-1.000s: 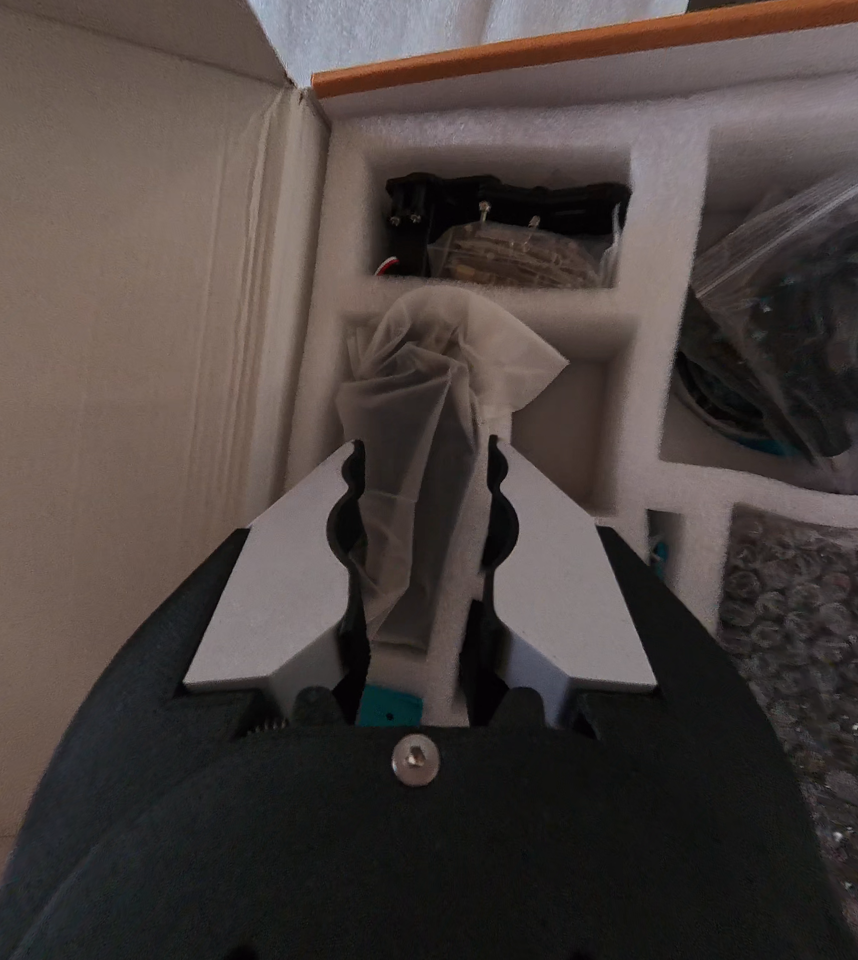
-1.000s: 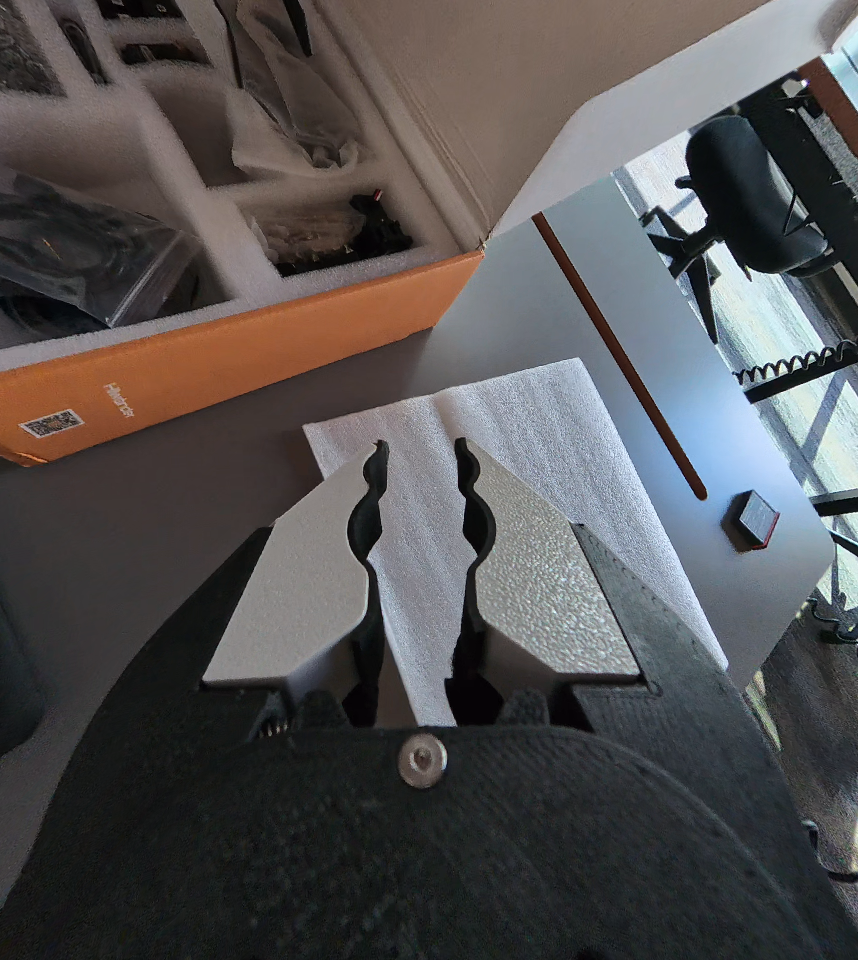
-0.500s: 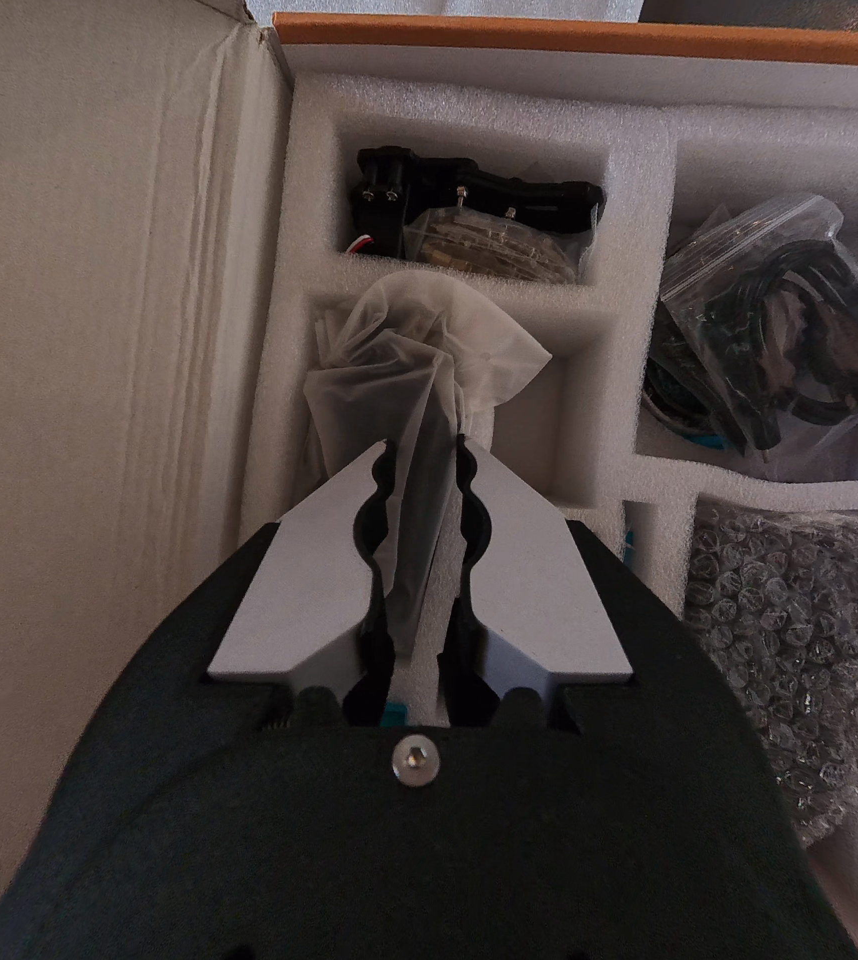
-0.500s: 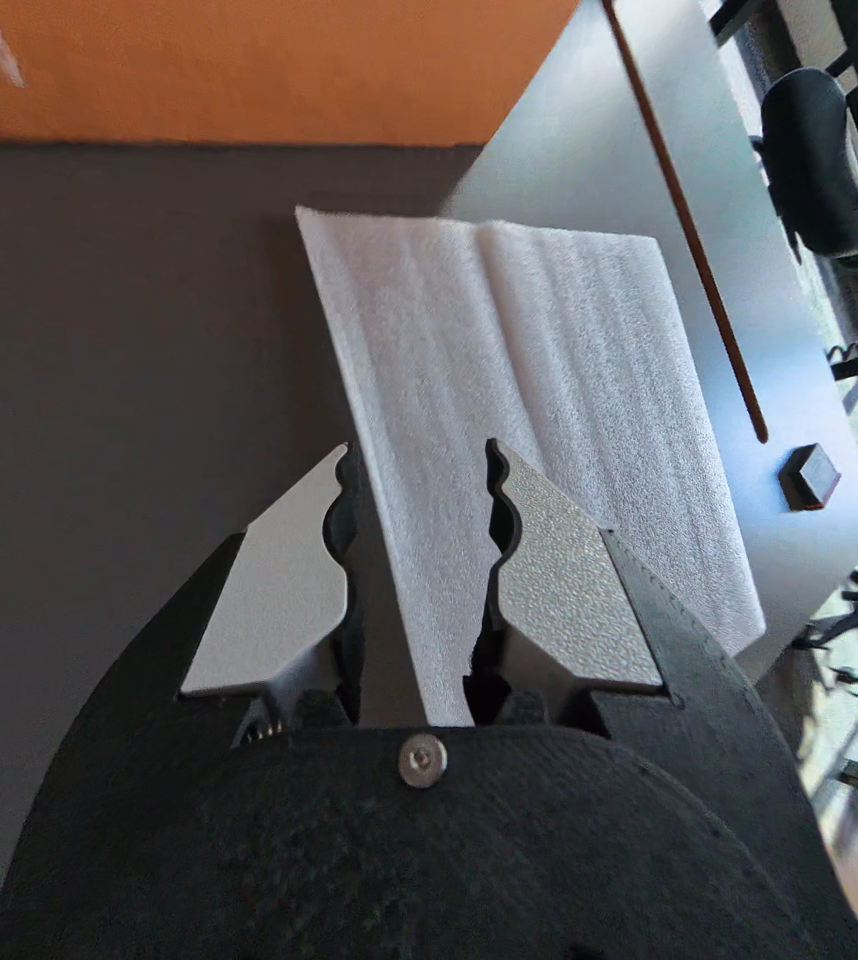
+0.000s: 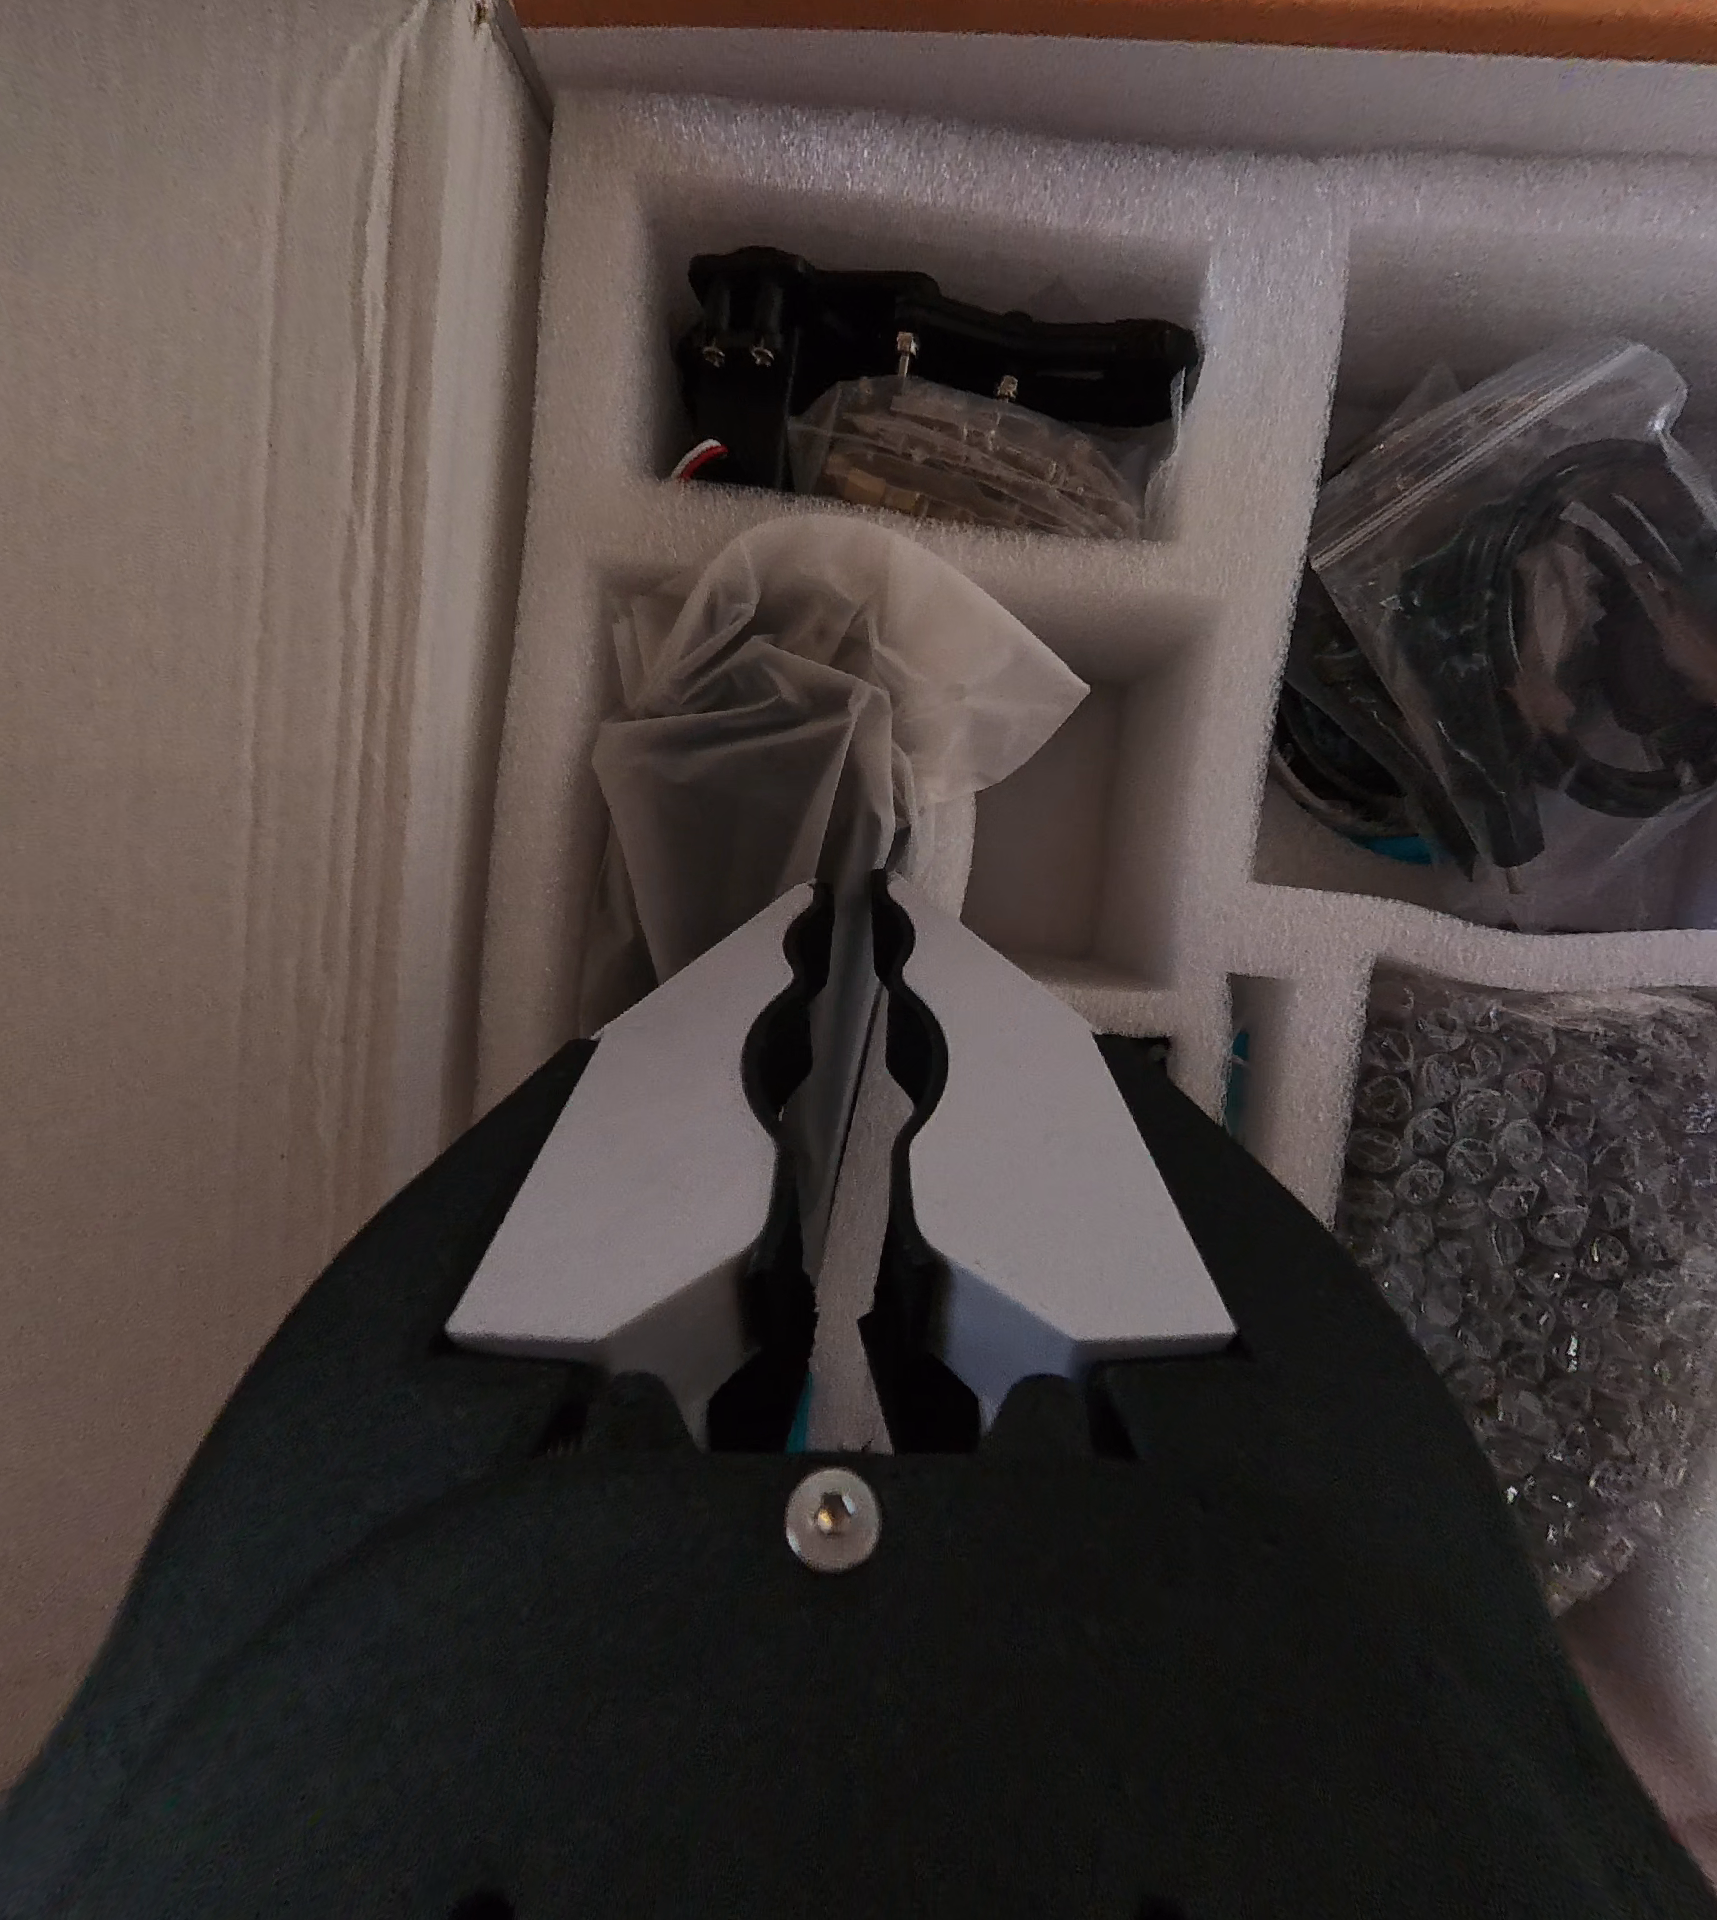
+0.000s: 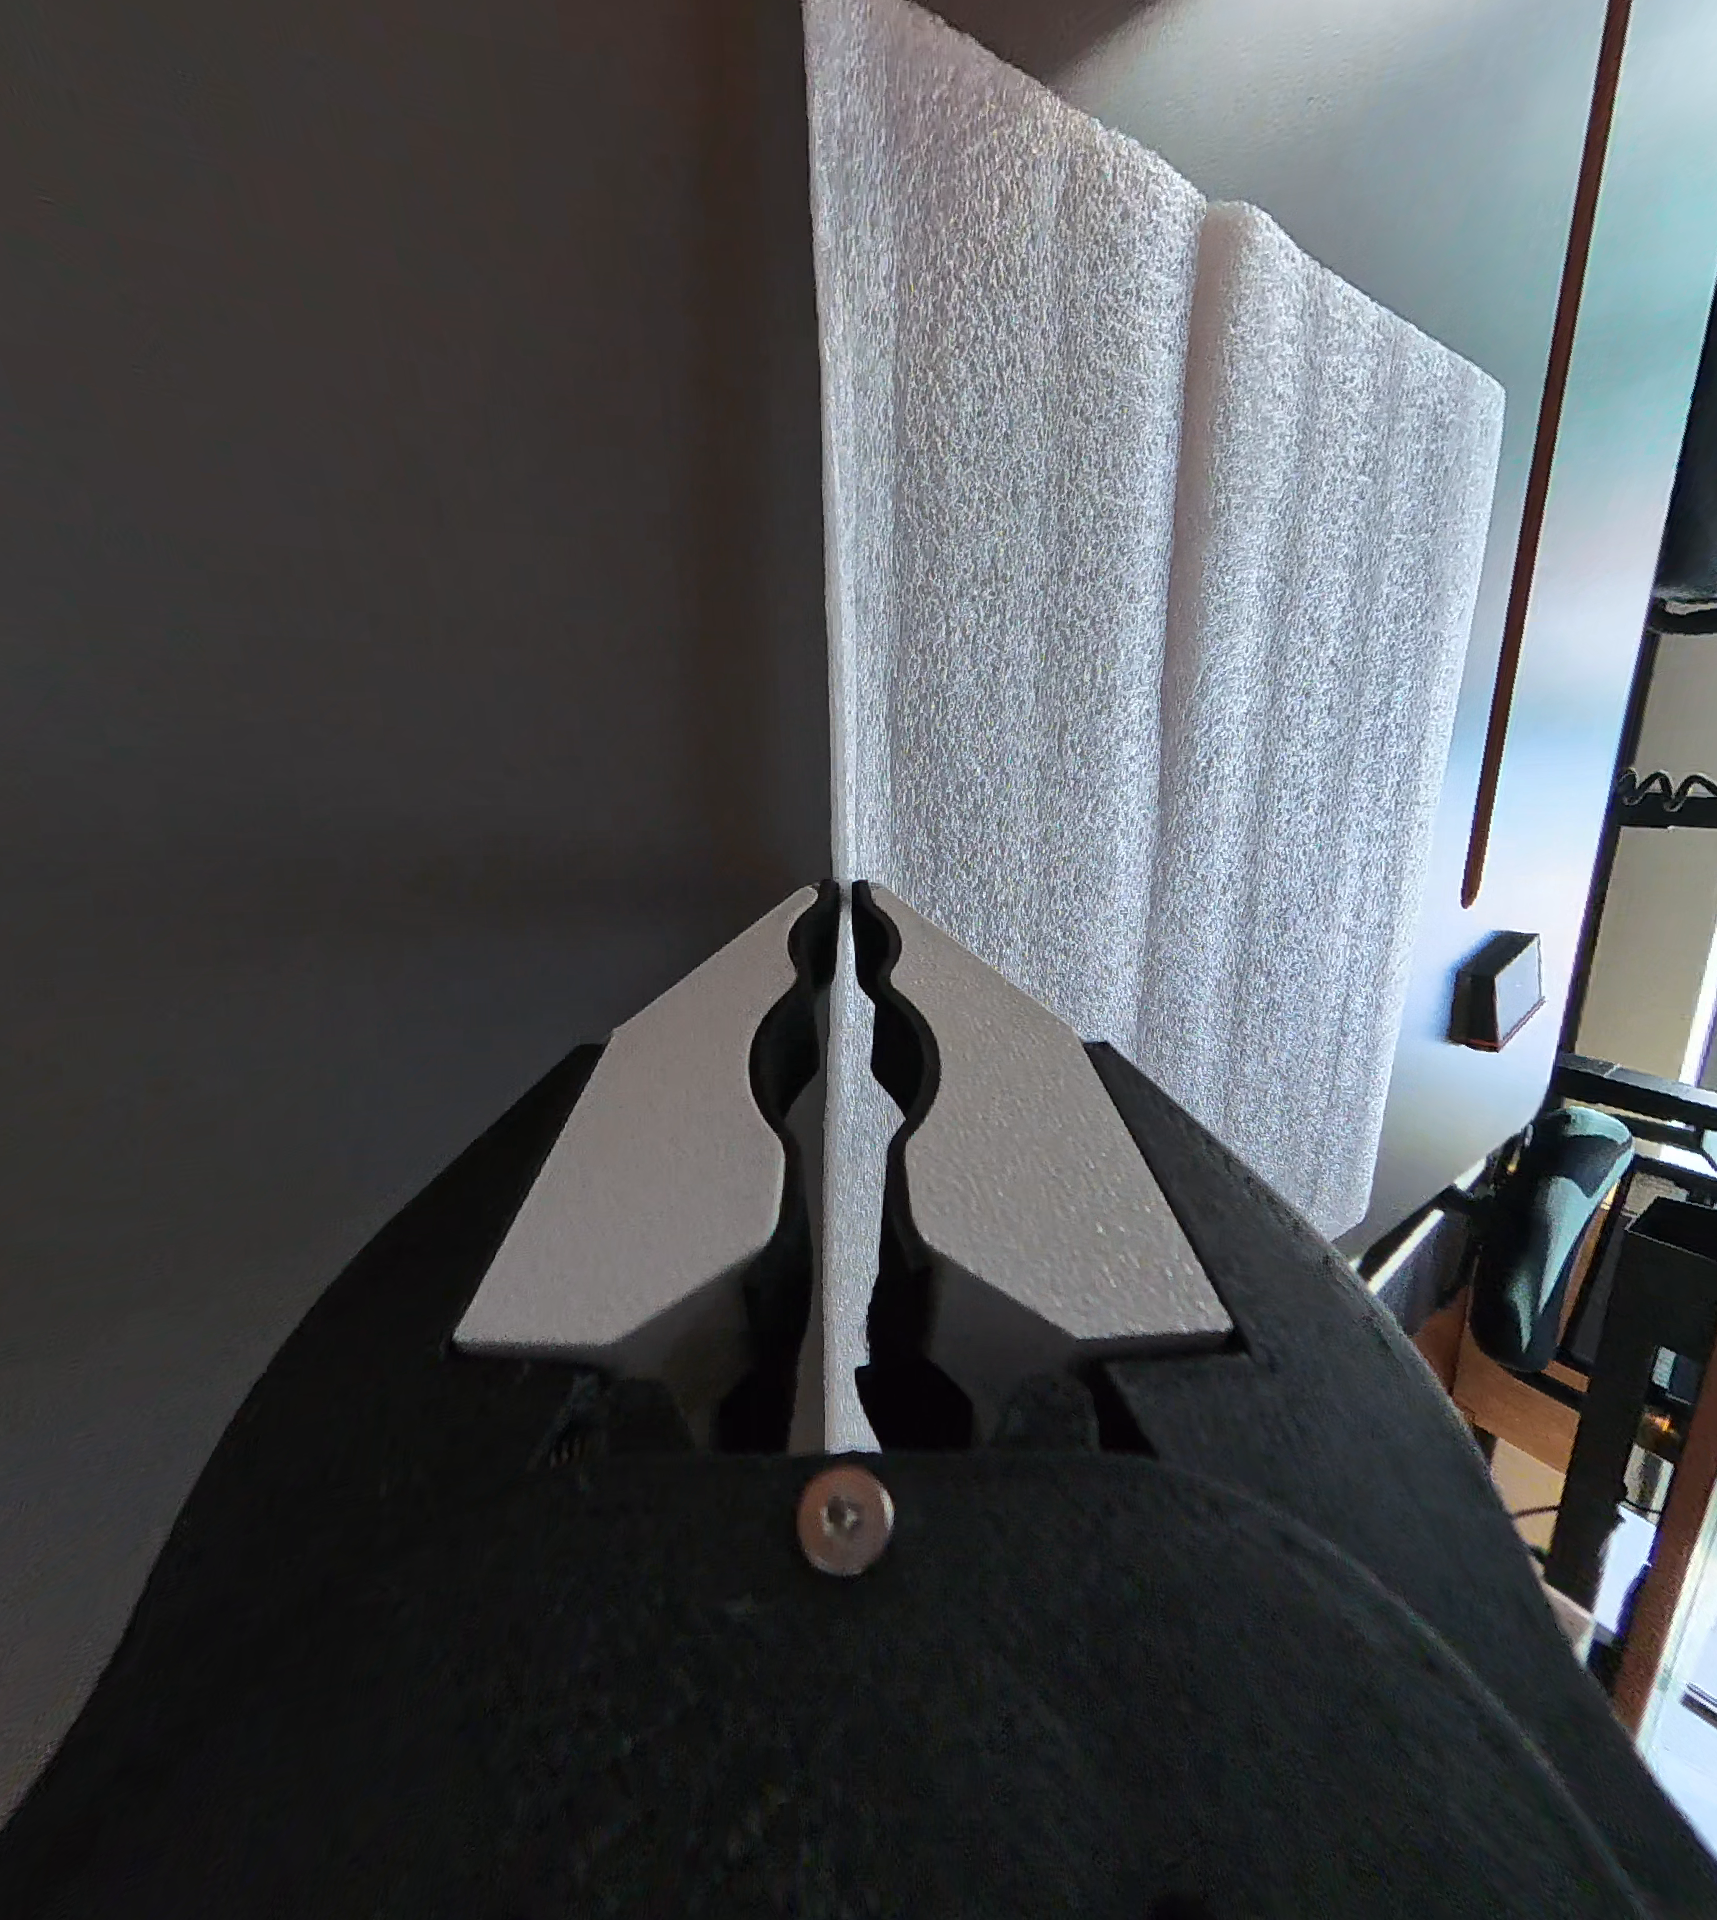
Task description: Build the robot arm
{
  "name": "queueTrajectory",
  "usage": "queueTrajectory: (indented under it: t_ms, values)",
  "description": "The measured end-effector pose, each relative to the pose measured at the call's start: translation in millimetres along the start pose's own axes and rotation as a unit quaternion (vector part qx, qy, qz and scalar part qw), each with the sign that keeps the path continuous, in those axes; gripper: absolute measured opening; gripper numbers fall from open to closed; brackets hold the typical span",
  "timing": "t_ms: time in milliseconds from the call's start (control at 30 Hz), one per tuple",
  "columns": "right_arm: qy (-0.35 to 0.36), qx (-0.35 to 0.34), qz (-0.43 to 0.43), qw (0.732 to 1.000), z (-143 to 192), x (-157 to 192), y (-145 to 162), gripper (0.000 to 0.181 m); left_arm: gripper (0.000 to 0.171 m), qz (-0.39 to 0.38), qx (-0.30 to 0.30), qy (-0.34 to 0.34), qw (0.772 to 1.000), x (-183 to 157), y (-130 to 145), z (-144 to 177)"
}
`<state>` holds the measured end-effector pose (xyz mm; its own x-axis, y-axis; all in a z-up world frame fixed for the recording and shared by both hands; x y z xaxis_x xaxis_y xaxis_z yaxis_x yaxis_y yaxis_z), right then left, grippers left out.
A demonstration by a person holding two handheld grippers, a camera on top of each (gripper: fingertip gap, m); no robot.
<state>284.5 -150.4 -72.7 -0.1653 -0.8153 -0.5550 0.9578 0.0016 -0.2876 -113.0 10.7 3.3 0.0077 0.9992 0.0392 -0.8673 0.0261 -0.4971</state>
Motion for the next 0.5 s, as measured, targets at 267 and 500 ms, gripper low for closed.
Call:
queueTrajectory:
  t_ms: [267,500]
  values:
    - [-0.027,-0.001,-0.008,1.0,3,5,6,0.006,0.0,-0.009,-0.003,0.004,1.0,-1,1,-2]
    - [-0.028,-0.065,-0.072,0.995,21,0,-22,0.026,0.0,-0.011,-0.018,0.003,1.0,-2,3,1]
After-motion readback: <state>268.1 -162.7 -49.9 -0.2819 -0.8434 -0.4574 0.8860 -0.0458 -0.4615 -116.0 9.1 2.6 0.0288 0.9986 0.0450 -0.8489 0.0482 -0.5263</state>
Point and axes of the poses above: each gripper's, where its closed fingertips meet, z back along the fingers, y out of its underside, x = y × z across the jaws, the point moved 10 cm from there along z, back along the fingers, and after that the axes turned 1 degree about -x, right-handed, at the moved point
